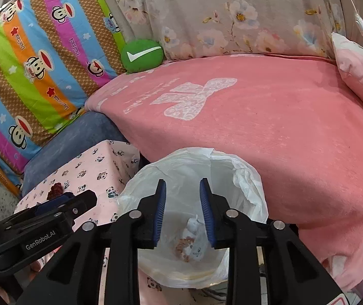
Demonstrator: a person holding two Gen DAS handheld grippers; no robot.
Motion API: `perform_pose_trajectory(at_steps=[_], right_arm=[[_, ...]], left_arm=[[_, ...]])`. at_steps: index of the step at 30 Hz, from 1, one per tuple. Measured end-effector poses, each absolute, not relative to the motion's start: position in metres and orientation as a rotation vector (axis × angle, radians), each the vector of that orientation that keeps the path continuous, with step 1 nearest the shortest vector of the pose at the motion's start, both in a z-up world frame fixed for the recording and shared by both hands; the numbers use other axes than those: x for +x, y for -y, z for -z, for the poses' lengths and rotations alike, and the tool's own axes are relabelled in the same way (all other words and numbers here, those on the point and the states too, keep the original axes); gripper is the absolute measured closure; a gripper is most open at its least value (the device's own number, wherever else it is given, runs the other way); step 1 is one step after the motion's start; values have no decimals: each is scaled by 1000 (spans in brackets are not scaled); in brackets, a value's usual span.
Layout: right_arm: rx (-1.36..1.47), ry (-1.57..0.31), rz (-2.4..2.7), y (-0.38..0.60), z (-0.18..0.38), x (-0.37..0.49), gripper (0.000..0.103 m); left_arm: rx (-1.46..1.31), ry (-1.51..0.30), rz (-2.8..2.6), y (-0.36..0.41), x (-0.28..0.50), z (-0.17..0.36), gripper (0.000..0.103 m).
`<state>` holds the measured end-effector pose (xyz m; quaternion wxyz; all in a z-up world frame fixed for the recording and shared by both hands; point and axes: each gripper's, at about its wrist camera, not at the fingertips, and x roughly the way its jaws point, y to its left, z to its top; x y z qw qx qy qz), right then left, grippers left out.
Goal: Collect trash
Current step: 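Open both tools to release the scrunchie and pouch into the bin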
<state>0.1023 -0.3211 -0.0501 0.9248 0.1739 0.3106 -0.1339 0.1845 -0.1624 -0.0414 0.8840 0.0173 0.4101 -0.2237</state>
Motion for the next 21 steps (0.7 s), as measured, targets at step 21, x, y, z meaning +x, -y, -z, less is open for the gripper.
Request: perform_pose_trajectory(at_steps=[21], right_arm=[[288, -693, 162, 223, 47, 78, 35]], left_arm=[[-85, -880, 302, 42, 151, 41, 28]])
